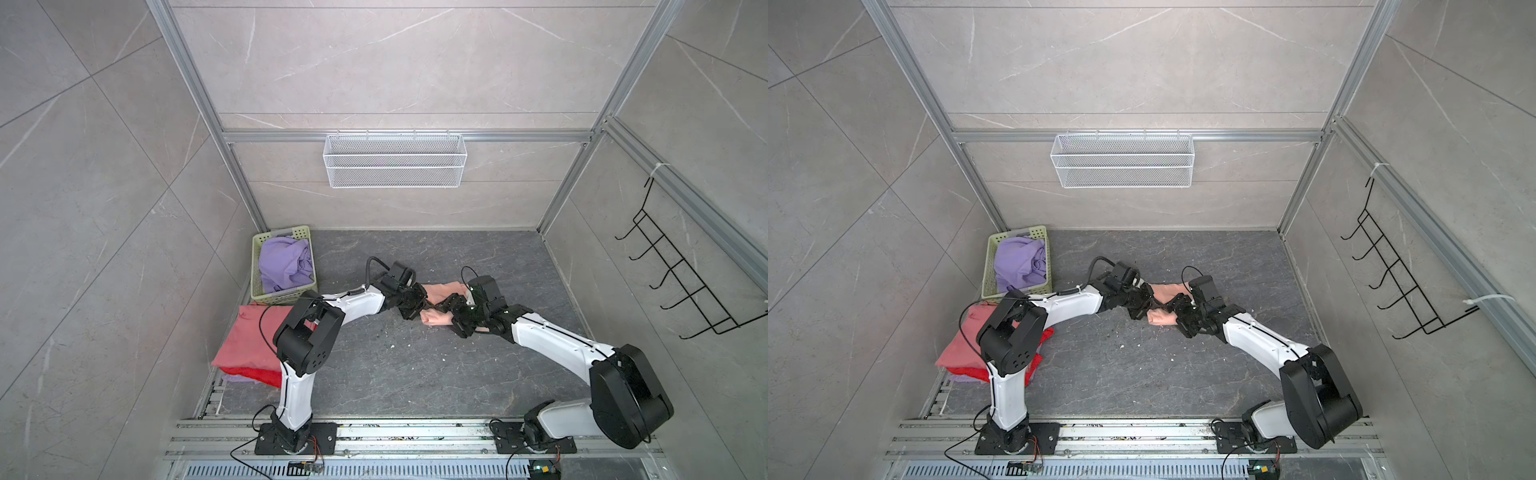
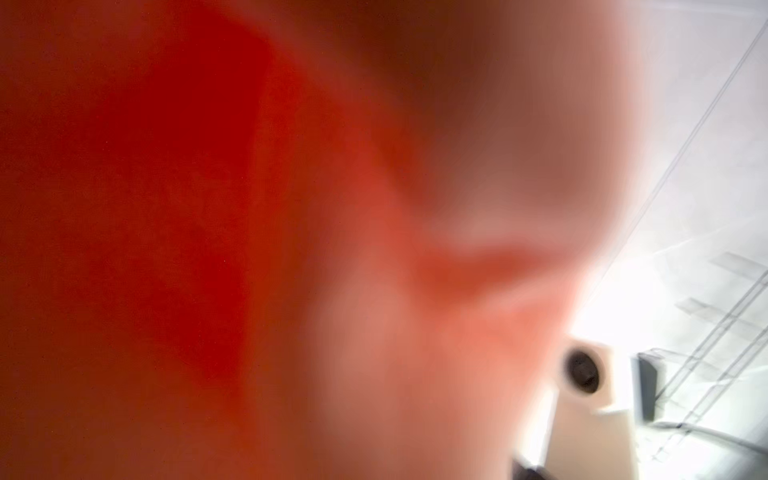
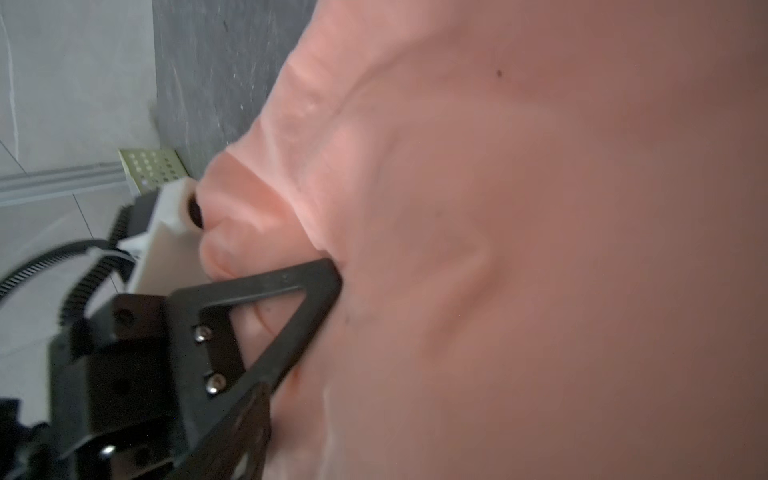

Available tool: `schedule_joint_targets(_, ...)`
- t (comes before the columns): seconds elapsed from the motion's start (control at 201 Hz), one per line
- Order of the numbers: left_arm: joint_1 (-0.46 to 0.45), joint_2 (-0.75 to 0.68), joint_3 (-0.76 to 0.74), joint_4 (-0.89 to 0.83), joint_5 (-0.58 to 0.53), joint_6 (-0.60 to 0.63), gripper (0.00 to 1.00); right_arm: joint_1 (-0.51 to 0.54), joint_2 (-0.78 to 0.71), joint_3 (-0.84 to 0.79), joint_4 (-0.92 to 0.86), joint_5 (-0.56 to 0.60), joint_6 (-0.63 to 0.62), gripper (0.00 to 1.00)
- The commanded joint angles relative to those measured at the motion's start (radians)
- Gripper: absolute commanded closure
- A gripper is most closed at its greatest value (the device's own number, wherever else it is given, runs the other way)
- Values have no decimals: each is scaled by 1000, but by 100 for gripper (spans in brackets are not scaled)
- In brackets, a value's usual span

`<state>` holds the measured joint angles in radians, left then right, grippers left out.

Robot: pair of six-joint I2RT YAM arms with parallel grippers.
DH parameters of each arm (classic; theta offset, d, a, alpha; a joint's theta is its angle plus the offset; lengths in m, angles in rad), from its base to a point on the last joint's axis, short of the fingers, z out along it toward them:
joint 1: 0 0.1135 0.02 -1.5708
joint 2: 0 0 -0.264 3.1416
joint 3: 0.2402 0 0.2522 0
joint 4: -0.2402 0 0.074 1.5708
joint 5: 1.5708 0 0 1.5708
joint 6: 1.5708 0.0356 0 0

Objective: Fold and stack the t-shirts
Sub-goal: 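Carry the peach bundle onto the pink stack with left gripper while right withdraws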

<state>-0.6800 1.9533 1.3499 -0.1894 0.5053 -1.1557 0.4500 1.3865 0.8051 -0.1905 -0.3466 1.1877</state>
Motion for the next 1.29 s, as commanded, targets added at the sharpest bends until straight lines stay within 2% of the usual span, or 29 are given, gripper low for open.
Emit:
schedule_joint_targets(0.0,15,-73,130,-528,-94,412,100,2,-88,56,-165,-25,-113,15)
schedule_joint_targets(0.095,13,-81,202,-781,-255,574,100,3,-152,72,-246,20,-131,10)
schedule_joint_targets(0.209,13,-99,253,-991,-483,674,100,-2,-183,118,-314,110,-146,7)
schedule_joint_targets(0.324,13,-150,259,-1078,-657,711,100,-15,-159,185,-341,153,-164,7)
schedule_joint_targets(0.498,16,-280,241,-1138,-827,724,100,-58,-62,288,-337,140,-226,6)
schedule_joint_targets(0.737,50,-484,262,-1318,-854,731,100,-98,48,353,-285,131,-208,6)
schedule_joint_targets(0.926,153,-629,194,-1360,-822,740,100,-116,139,428,-295,124,-211,6)
schedule_joint_targets(1.051,216,-669,198,-1377,-765,770,100,-122,189,473,-295,117,-210,7)
schedule_joint_targets(1.16,247,-687,195,-1439,-798,791,100,-124,214,498,-303,117,-211,6)
schedule_joint_targets(1.22,286,-712,195,-1409,-748,830,100,-127,222,500,-303,117,-211,7)
schedule_joint_targets(1.289,316,-726,194,-1397,-758,847,100,-131,230,505,-302,114,-211,6)
